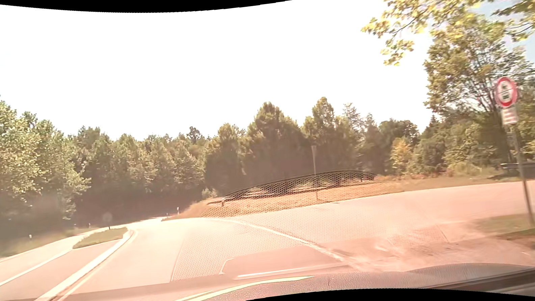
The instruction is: Follow the waypoints while adhering to traffic rules and regulations
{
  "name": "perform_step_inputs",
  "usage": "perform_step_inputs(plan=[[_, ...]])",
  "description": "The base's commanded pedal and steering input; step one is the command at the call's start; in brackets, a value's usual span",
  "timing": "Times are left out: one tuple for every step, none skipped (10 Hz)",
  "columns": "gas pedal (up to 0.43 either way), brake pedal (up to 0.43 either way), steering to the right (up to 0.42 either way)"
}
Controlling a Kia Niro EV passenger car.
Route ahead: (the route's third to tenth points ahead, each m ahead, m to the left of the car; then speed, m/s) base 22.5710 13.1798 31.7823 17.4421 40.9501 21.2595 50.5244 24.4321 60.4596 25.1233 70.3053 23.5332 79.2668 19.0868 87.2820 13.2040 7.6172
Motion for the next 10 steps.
perform_step_inputs(plan=[[0.240, 0.000, -0.213], [0.240, 0.000, -0.194], [0.240, 0.000, -0.178], [0.240, 0.000, -0.167], [0.240, 0.000, -0.161], [0.240, 0.000, -0.154], [0.240, 0.000, -0.148], [0.240, 0.000, -0.139], [0.240, 0.000, -0.126], [0.240, 0.000, -0.116]])
